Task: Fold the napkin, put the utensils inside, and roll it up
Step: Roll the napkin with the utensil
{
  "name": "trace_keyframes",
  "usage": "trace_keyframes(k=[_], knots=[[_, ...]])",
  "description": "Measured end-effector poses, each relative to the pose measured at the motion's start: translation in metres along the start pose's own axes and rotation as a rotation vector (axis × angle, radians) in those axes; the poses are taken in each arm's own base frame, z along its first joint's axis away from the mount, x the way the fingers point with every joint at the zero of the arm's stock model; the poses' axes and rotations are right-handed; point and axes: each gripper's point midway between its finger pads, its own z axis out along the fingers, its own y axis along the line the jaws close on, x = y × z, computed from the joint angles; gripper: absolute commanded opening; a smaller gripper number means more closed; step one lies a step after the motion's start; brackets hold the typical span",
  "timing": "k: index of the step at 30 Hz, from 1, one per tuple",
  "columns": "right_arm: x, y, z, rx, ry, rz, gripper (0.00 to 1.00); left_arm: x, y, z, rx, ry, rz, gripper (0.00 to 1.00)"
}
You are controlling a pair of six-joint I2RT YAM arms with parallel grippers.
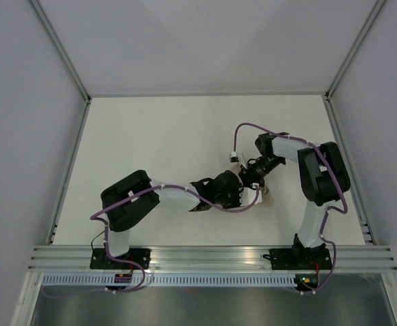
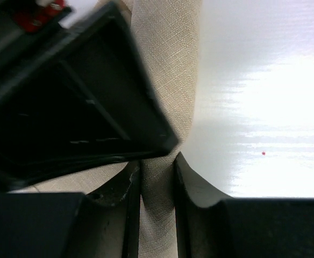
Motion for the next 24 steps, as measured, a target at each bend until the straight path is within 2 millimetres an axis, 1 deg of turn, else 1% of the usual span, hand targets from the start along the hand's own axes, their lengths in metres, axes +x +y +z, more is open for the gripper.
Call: trace_keyframes(k=[4, 10, 13, 16, 19, 22, 24], knots=[[-0.014, -0.018, -0.024, 0.109, -0.087, -0.031, 0.59, -0.003, -0.002, 0.003, 0.054, -0.019, -0.043, 0.02], [-0.031, -0.027, -0.073, 0.235, -0.246, -0.033, 0.59, -0.002, 0.002, 0.003, 0.132, -0.044, -0.137, 0.02], [-0.031, -0.029, -0.099, 0.297, -0.326, -0.028, 0.58, -0.001, 0.005, 0.003, 0.183, -0.052, -0.203, 0.02], [-0.022, -0.027, -0.119, 0.379, -0.388, -0.031, 0.59, 0.0, 0.007, 0.004, 0.254, -0.053, -0.275, 0.02], [-0.014, -0.016, -0.126, 0.46, -0.423, -0.075, 0.62, 0.0, 0.009, 0.005, 0.34, -0.048, -0.351, 0.02], [-0.004, 0.001, -0.12, 0.554, -0.433, -0.167, 0.63, 0.0, 0.009, 0.006, 0.43, -0.046, -0.427, 0.02], [-0.001, 0.005, -0.114, 0.601, -0.424, -0.224, 0.64, 0.0, 0.01, 0.006, 0.487, -0.045, -0.476, 0.02]])
